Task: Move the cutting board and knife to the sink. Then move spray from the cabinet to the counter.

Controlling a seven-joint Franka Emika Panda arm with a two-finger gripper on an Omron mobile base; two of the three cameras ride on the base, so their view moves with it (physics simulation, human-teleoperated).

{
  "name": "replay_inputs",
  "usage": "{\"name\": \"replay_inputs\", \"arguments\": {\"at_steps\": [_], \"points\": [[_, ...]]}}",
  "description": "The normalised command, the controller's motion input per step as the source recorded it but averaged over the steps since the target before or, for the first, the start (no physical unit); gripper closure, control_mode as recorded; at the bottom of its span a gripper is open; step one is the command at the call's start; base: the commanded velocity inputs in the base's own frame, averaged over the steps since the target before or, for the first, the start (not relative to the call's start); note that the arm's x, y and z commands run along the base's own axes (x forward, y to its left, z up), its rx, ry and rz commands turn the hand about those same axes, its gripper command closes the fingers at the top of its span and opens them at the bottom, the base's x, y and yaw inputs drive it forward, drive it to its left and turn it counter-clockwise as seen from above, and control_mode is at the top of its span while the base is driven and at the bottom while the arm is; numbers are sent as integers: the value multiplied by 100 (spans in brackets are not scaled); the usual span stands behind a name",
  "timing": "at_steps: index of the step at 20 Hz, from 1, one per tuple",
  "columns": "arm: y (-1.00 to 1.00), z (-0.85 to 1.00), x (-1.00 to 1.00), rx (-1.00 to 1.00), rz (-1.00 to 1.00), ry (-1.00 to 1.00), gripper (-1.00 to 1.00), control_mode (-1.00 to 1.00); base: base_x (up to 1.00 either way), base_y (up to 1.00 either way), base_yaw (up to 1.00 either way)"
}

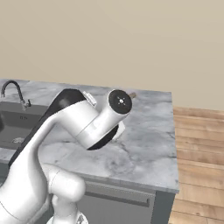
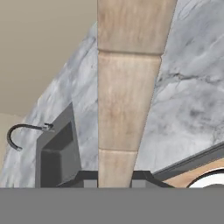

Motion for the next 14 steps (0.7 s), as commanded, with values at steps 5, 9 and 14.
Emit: {"name": "replay_inputs", "arguments": {"at_steps": [5,9,14], "points": [[20,0,12,-10,-8,1,100,-100,0,0,0],[9,0,-4,0,0,0,100,-100,0,0,0],[0,0,0,0,0,0,100,100,-16,85,0]]}}
